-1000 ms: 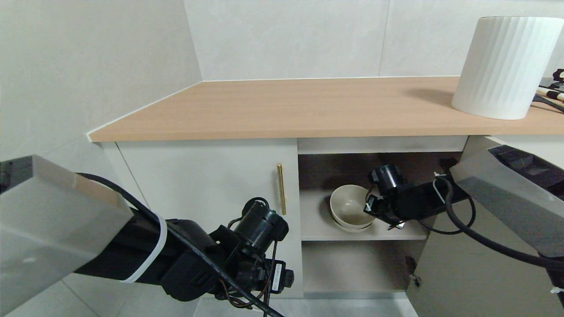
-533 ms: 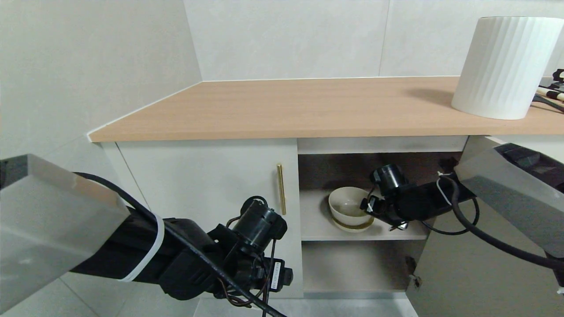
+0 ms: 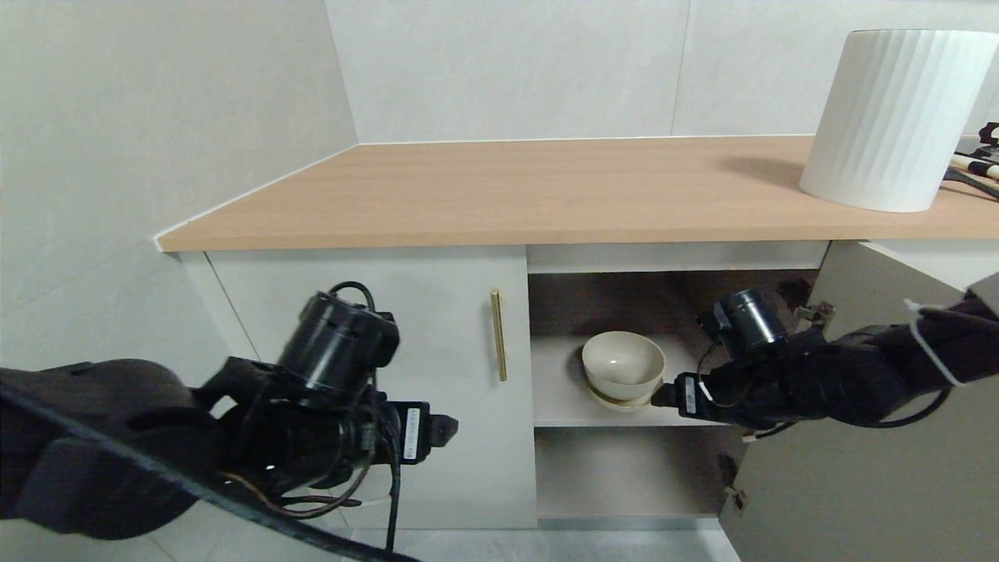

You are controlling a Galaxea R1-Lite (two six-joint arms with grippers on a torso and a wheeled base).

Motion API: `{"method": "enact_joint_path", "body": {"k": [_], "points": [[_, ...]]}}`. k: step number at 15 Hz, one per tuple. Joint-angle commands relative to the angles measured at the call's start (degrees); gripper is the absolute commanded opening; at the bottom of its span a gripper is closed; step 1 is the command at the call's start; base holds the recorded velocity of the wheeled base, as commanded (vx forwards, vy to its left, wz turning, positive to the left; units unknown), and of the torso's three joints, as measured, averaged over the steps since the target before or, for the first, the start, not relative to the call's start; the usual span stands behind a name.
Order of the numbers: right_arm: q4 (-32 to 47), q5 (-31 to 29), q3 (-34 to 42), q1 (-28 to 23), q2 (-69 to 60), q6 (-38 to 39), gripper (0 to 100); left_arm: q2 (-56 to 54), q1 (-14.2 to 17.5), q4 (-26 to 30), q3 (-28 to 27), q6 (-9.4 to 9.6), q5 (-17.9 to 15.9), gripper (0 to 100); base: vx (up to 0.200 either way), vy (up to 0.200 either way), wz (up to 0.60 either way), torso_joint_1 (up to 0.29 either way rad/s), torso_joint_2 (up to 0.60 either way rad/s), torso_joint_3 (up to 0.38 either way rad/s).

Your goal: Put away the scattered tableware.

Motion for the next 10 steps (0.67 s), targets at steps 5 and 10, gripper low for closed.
{"method": "enact_joint_path", "body": {"k": [5, 10], "points": [[5.15, 2.16, 13.48, 3.8, -22.24, -3.37, 100, -19.15, 3.74, 0.3, 8.49, 2.87, -0.01, 100, 0.0, 0.0, 0.0, 0.0, 0.0, 0.0], [5.33, 1.99, 14.27, 4.5, -22.76, -3.37, 100, -15.98, 3.3, 0.21, 8.49, 2.87, -0.01, 100, 0.0, 0.0, 0.0, 0.0, 0.0, 0.0]]}}
